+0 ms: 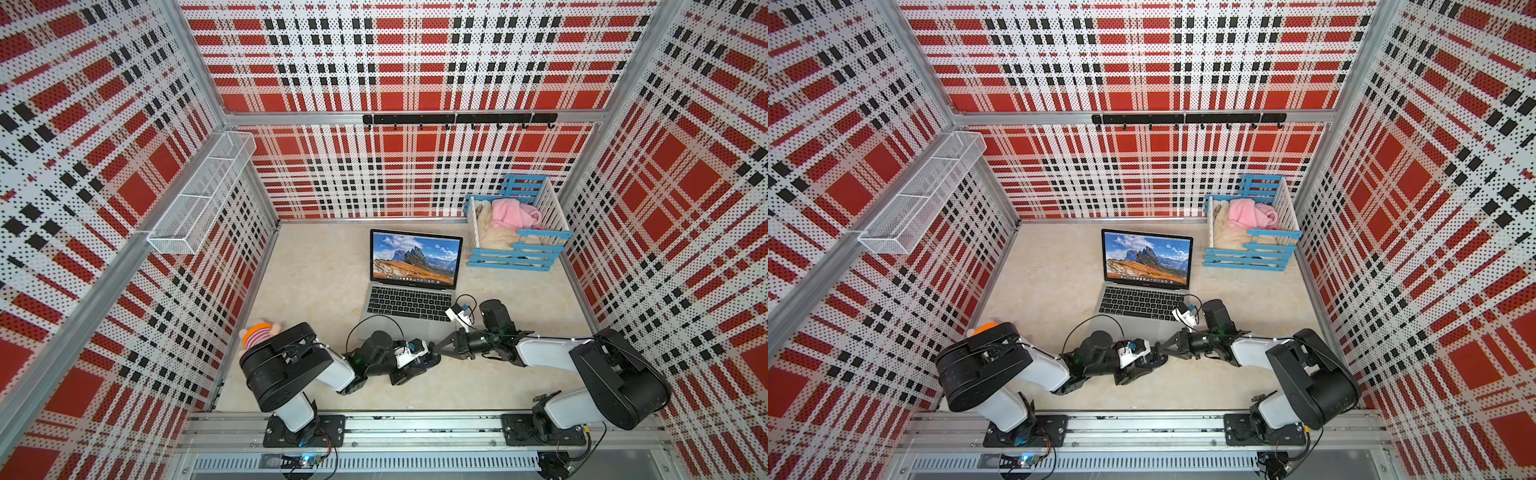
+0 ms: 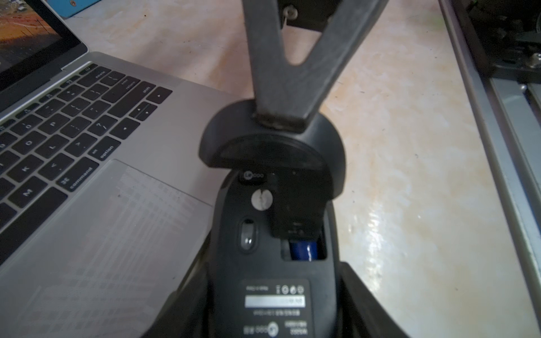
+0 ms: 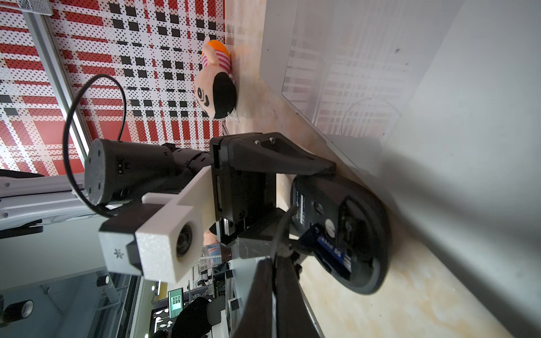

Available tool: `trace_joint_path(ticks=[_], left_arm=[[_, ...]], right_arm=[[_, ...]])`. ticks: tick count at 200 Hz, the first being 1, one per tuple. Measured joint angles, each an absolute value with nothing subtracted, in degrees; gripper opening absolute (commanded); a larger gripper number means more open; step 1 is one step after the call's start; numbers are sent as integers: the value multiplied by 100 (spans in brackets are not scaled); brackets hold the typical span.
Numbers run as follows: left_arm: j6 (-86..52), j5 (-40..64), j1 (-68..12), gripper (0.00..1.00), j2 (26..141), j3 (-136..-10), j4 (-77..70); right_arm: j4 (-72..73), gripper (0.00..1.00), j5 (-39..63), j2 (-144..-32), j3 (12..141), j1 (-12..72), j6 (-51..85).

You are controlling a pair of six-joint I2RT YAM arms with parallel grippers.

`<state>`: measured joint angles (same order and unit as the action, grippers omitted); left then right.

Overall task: Remove the wireless mouse receiver from the laptop
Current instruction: Close the lid on the mouse.

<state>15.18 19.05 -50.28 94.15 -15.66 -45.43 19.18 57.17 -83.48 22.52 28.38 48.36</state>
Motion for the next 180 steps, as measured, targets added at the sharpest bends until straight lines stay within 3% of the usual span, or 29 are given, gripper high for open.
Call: trace_joint_path(ticks=[30, 54, 107, 124, 180], left_arm=[[1518, 1907, -5028, 35, 9417, -1566, -4543], [1516, 1905, -5028, 35, 9428, -1570, -4554], [1516, 1907, -5028, 35, 9463, -1584, -4587], [1516, 1907, -5028, 35, 9478, -1592, -4600], [1516, 1911, -5028, 35, 9494, -1603, -4609]], right_arm=[[1892, 10, 5723, -8355, 2252, 2838, 4744], [1743, 20, 5669, -8355, 2252, 2836, 4659], [1306, 23, 5524, -8359, 2231, 2681, 4484], [1256, 30, 5516, -8359, 2231, 2659, 4464], [1004, 37, 5437, -8427, 2300, 2646, 4287]])
